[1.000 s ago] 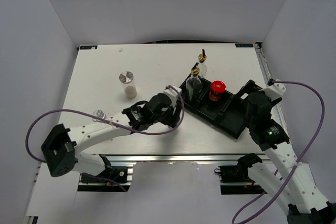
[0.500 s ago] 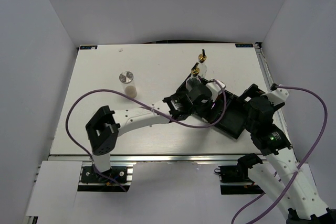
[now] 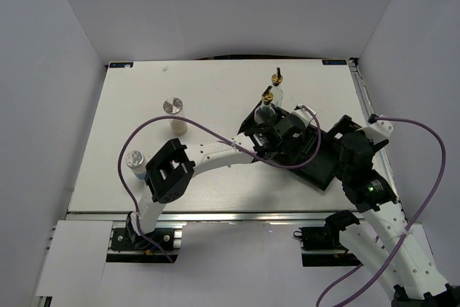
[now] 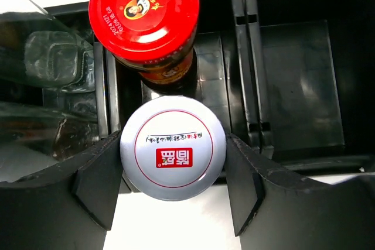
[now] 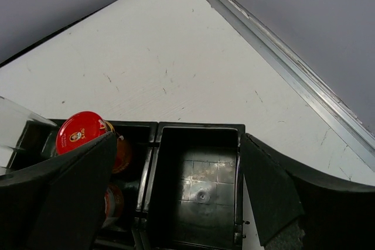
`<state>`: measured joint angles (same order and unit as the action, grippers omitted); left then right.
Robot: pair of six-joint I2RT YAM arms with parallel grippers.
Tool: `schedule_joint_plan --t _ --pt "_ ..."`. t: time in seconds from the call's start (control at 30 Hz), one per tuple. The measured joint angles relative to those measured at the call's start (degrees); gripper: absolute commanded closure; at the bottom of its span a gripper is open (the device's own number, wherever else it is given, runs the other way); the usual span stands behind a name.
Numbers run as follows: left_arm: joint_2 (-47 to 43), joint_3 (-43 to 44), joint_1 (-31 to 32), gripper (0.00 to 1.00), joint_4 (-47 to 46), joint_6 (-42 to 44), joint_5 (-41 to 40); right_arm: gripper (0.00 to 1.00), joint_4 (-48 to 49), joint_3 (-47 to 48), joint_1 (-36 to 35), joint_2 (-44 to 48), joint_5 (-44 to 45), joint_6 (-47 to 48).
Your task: Organize the condiment bottles
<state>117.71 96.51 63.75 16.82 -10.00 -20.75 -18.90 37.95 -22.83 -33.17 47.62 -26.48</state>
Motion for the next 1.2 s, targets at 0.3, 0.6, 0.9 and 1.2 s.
schedule_joint_plan --t 0.3,0.6,0.9,1.2 --pt "3.3 1.2 -4.0 0.93 -1.9 -2.9 5.2 0.11 0.3 -0.3 0.0 -1.9 -1.2 0.6" --pt "3.9 1.2 -4.4 0.53 -1.2 -3.0 6.1 0.11 0.9 -0.3 0.2 -2.5 -1.3 1.2" --pt "3.9 1.9 -4.4 0.35 0.1 -3.1 6.2 0.11 1.0 -0.3 0.3 -2.6 -1.5 1.3" --pt "3.9 2.2 -4.4 0.33 2.3 -3.7 6.7 0.11 1.0 -0.3 0.3 -2.6 -1.6 1.4"
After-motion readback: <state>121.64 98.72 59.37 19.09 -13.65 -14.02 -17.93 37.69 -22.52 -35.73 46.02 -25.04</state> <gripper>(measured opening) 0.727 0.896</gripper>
